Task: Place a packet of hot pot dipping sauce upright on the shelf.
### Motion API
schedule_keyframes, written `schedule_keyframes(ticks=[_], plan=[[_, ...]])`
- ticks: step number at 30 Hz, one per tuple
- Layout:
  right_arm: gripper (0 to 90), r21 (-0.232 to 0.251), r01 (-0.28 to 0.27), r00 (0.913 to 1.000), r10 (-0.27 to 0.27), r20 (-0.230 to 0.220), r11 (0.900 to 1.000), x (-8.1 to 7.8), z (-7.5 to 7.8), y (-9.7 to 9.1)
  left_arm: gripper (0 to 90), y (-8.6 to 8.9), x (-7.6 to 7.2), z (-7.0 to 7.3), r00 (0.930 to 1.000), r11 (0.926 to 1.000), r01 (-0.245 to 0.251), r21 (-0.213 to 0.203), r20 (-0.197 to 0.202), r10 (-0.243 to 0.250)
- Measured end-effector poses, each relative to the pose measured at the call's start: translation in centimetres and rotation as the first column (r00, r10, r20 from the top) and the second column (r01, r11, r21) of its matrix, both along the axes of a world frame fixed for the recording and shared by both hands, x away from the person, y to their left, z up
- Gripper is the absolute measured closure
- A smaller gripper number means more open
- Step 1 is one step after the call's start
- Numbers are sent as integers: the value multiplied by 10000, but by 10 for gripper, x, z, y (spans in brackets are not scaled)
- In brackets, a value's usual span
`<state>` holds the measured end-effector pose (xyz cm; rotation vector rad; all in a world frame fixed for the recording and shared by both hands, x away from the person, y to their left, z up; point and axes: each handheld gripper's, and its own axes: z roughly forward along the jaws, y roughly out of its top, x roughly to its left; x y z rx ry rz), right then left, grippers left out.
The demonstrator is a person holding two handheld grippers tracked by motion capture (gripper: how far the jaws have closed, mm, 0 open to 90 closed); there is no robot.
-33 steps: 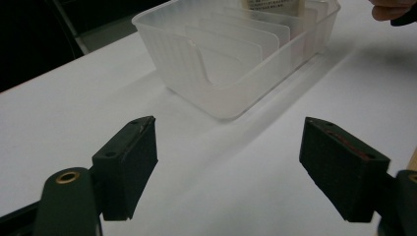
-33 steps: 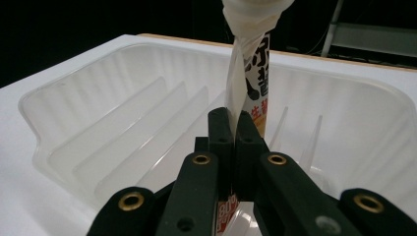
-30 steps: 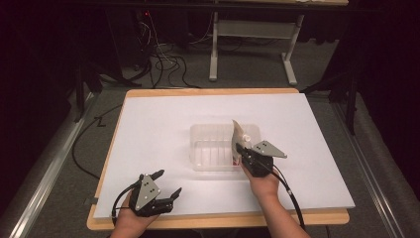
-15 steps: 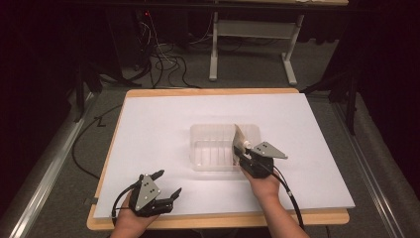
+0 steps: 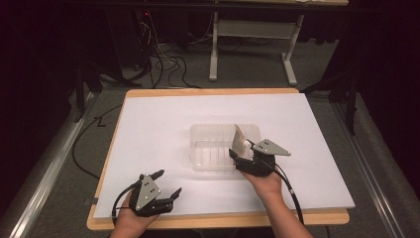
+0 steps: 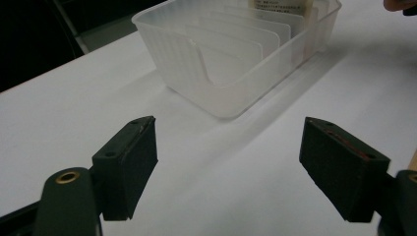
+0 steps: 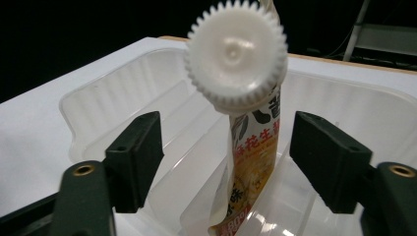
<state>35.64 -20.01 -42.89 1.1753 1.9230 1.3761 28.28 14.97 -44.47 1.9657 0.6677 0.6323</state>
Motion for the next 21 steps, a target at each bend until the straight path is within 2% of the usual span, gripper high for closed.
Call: schedule_keyframes(ticks=[5,11,14,18,21], plan=[[236,164,-105,9999,104,33,9998,-2,3,-3,226,0,0,0,10000,10000,-1,0,-8,1],[157,126,-311,9995,311,-8,9994,-6,8,-4,226,1,0,0,10000,10000,-22,-23,-18,22],[152,139,-420,9991,419,37,9990,-8,10,-6,226,1,0,0,10000,10000,-32,-37,-34,32],[148,-52,-465,9988,466,146,9989,-18,17,-16,226,2,1,0,9999,9999,-81,-81,-65,81],[148,74,-438,9988,436,215,9990,-26,21,-26,226,3,1,0,9999,9999,-106,-101,-76,105]])
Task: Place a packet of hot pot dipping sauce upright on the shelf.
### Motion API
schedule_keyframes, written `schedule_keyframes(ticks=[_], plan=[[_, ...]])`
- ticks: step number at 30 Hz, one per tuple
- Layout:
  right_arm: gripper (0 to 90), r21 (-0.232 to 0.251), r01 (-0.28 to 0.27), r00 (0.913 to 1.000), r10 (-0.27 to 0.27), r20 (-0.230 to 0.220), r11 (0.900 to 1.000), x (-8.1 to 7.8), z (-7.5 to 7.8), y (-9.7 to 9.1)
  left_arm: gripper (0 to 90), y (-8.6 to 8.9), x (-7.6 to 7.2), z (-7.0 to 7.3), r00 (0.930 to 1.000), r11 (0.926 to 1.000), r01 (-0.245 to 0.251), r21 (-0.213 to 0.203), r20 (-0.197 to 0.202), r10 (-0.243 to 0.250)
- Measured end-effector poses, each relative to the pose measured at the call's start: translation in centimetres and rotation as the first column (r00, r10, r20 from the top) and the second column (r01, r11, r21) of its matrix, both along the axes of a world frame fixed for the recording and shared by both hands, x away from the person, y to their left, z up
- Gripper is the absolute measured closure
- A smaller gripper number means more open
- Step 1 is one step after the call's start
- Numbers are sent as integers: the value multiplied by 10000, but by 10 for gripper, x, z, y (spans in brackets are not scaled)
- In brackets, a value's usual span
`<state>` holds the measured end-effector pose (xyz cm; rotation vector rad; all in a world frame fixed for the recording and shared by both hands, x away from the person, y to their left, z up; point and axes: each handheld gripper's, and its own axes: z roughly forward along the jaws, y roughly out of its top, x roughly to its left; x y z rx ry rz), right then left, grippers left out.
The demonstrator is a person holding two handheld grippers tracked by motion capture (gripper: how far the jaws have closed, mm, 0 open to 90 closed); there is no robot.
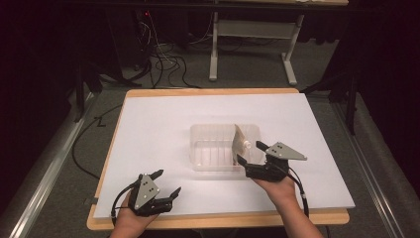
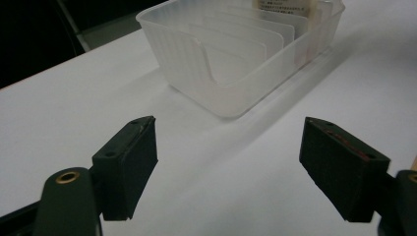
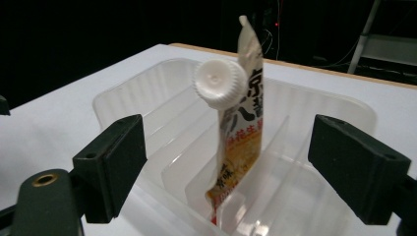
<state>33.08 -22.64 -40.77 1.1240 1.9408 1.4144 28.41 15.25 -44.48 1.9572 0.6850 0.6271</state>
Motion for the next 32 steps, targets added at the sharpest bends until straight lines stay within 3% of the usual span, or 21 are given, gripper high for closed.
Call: schedule_keyframes(ticks=[6,16,20,23,25,28,32], plan=[[159,10,112,9999,-112,86,9999,-14,3,-22,226,1,1,0,10000,10000,-65,-51,-32,65],[158,-545,1080,9941,-1081,12,9927,-48,-18,-87,226,0,1,-2,9998,9999,-134,45,-143,134],[158,-276,1425,9895,-1417,291,9894,-62,-30,-111,226,-1,1,-3,9997,9999,-157,-7,-191,156],[166,-56,1713,9847,-1711,336,9852,-60,-31,-125,226,-4,1,-3,9997,9999,-116,10,-212,116],[175,260,1892,9819,-1894,46,9816,-57,-34,-129,226,-6,2,-4,9996,9999,-103,61,-253,105],[177,93,1756,9843,-1754,-181,9844,-54,-40,-129,226,-8,2,-5,9996,9999,-66,127,-276,70],[176,24,1861,9825,-1860,-133,9825,-55,-40,-129,226,-10,0,-5,9997,9997,-20,246,-228,25]])
